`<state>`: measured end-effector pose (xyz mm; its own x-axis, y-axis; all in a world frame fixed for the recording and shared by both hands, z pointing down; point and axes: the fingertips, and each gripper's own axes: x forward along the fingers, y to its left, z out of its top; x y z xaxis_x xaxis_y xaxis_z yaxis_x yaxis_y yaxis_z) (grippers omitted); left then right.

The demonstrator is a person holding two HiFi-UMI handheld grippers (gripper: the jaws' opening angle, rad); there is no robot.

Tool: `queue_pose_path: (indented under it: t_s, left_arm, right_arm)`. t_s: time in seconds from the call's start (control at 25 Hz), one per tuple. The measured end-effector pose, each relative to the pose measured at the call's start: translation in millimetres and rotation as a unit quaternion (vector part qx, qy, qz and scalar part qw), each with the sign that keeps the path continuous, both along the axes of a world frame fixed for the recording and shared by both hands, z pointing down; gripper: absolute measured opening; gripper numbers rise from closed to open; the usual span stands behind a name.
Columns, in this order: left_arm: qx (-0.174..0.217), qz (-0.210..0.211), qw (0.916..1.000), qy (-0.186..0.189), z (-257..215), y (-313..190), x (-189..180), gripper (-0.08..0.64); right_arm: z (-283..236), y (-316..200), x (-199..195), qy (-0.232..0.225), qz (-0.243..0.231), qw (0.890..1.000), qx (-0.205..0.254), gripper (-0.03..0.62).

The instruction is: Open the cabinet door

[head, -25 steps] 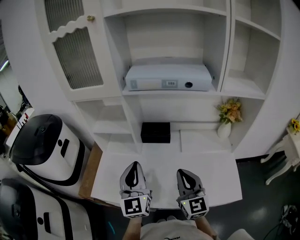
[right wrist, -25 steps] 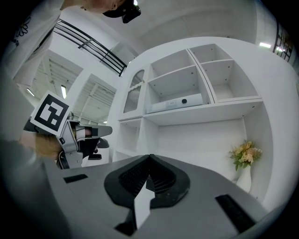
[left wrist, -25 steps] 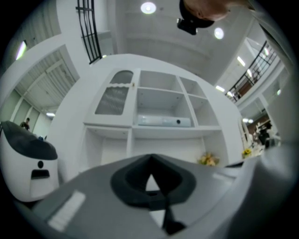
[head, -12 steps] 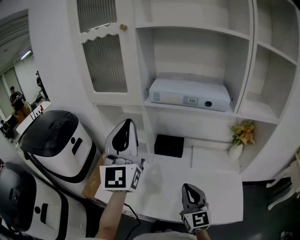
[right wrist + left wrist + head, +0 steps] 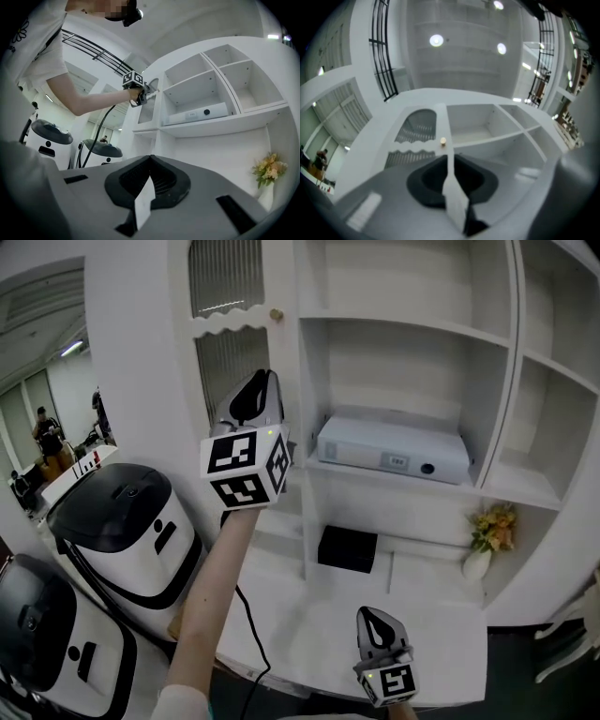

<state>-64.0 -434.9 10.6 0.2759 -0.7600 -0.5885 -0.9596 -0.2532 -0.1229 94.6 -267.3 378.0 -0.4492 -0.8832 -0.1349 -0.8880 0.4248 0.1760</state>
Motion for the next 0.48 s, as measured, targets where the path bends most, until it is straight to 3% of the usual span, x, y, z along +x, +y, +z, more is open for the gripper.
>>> queue_pose_path:
  t_s: [0.2, 0.36, 0.48]
  left_arm:
    - [-0.015, -0.014, 0.9994, -0.028, -23, -22, 10, 0.115]
    - [-0.04, -0.03, 0.9985, -0.022, -10, -42, 15, 0.138]
    - [-0.063, -0.043, 0.9968, -0.024, 10, -60, 21, 0.229]
  right_arm:
    - [-1, 2, 1, -0.004, 0.001, 1.0, 0.0, 0.0]
    - [0, 3, 11, -0.01, 0.014, 1.0, 0.0, 0.0]
    - [4, 4, 19, -0.017, 0.024, 1.0, -0.006, 0.0]
